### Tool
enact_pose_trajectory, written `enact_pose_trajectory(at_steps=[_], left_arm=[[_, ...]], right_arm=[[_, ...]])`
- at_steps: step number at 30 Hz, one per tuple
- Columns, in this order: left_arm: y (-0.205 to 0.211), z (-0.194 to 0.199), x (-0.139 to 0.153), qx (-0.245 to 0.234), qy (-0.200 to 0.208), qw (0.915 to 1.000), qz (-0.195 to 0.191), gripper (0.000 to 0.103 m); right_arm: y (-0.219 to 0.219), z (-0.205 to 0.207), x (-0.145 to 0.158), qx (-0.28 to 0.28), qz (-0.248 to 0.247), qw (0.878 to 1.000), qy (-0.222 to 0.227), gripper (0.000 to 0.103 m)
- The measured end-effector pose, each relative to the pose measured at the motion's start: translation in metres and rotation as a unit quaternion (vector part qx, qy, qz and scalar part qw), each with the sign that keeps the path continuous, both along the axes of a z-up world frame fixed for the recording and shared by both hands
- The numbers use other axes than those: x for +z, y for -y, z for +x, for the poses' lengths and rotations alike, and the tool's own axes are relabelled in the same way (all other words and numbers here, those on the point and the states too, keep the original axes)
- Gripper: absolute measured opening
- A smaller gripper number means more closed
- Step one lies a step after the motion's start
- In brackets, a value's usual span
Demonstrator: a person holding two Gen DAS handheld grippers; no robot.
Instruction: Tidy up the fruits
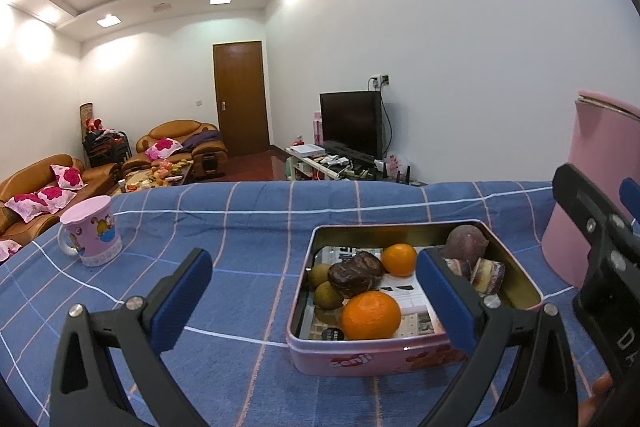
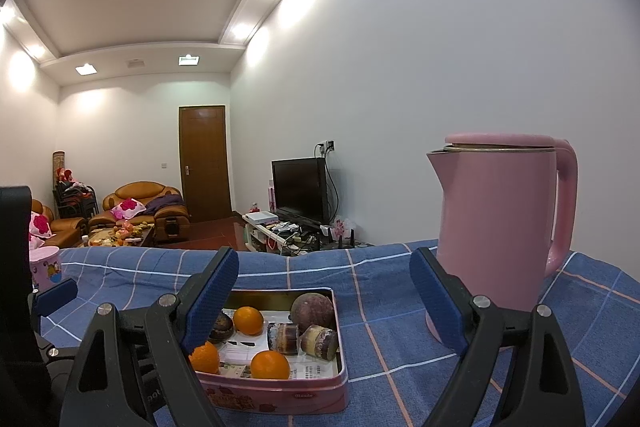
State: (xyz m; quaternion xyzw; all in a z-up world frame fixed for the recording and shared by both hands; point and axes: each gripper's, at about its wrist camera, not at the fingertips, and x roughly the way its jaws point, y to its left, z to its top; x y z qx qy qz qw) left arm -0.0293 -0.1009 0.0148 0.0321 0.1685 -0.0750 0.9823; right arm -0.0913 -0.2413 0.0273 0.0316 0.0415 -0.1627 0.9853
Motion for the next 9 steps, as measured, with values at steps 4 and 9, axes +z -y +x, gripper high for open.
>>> enact_pose_trajectory(at_steps=[4,9], left_arm=[[-0.0006,0.0004,-0.0004,0.0,-0.001,1.0,-0.002,0.103],[0.0001,0.0008,-0.0008,-0.002,-0.002,1.0,-0.002,0.103]], right_arm=[[0.003,0.0002,-0.0014,-0.002,0.001,1.0,-0.002,0.089],[0.0033,0.0021,-0.0014,-0.006,0.002,1.0,-0.005,0.089]])
